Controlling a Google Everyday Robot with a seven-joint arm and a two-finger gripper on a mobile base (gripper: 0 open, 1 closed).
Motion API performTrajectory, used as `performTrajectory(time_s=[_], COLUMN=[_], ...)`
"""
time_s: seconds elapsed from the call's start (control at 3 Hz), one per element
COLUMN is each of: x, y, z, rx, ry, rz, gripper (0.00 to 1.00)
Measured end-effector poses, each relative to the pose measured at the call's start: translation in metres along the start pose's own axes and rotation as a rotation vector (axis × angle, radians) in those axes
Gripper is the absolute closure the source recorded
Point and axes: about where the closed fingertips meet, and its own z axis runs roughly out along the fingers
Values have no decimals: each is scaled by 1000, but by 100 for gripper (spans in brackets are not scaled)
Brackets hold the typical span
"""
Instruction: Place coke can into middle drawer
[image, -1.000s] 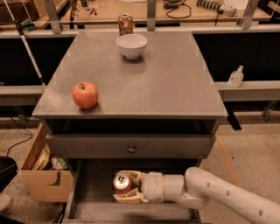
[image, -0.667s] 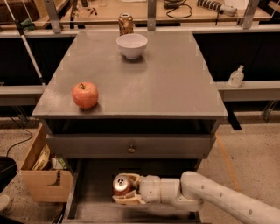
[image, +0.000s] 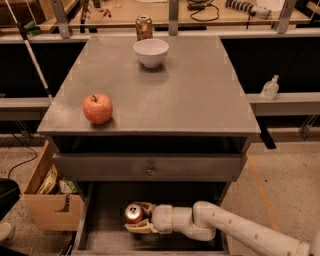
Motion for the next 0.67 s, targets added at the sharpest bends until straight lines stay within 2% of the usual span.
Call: performTrajectory(time_s=[0.33,0.67], x=[24,23], y=[-11,-10], z=[15,16], rx=[-3,-7], ry=[-2,-3], rz=[-13,-13], gripper=[96,75])
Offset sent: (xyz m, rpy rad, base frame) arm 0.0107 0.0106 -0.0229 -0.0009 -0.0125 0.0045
